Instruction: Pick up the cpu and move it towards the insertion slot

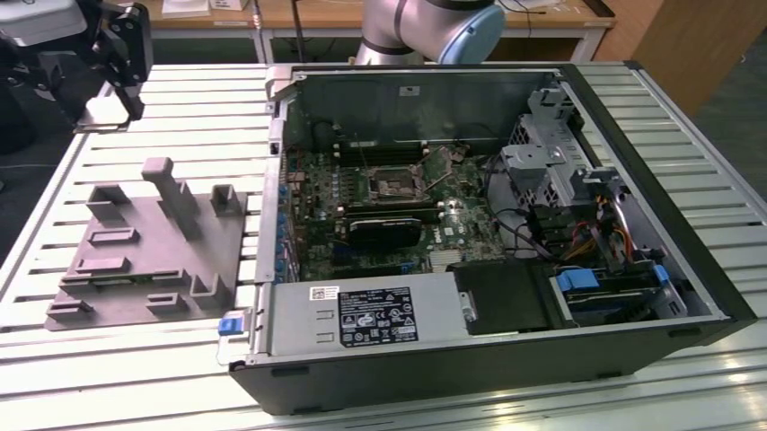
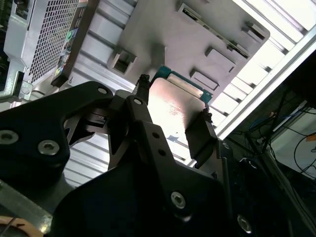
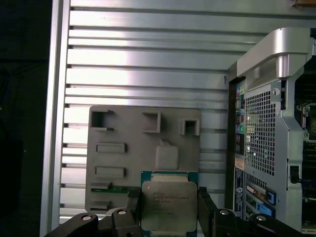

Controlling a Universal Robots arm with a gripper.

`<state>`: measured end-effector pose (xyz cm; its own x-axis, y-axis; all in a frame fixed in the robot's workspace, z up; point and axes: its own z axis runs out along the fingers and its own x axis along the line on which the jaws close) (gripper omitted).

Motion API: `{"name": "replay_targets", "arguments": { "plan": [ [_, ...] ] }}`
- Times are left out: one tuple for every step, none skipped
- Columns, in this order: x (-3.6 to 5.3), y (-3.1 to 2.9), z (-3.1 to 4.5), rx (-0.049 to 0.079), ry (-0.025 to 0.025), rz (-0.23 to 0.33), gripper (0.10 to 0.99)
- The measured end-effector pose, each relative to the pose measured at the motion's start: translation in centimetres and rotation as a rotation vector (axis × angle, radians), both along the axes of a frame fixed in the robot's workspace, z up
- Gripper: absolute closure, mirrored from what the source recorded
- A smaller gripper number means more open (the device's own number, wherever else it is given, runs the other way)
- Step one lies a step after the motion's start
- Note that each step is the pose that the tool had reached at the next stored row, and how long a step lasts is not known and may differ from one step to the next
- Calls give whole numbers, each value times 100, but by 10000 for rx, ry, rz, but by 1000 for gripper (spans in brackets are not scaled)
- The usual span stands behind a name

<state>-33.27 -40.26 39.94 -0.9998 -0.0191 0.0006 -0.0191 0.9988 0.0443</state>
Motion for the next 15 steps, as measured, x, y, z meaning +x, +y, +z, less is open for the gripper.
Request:
{"name": "replay_targets", "arguments": {
  "plan": [
    [5,0,-1,1,-1,0,541],
    [9,0,0,0,0,0,541],
    [12,0,0,1,-1,0,541],
    [16,0,0,1,-1,0,541],
    [20,0,0,0,-1,0,541],
    [24,0,0,0,0,0,541],
    [28,0,-1,1,-1,1,541],
    [31,0,0,0,-1,0,541],
    [35,0,0,0,-1,0,541],
    [39,0,0,1,-1,0,541],
    [42,0,0,0,-1,0,541],
    [45,0,0,0,-1,0,541],
    [49,0,0,0,0,0,541],
    [53,0,0,0,-1,0,541],
    [56,0,0,0,-1,0,541]
  ]
}}
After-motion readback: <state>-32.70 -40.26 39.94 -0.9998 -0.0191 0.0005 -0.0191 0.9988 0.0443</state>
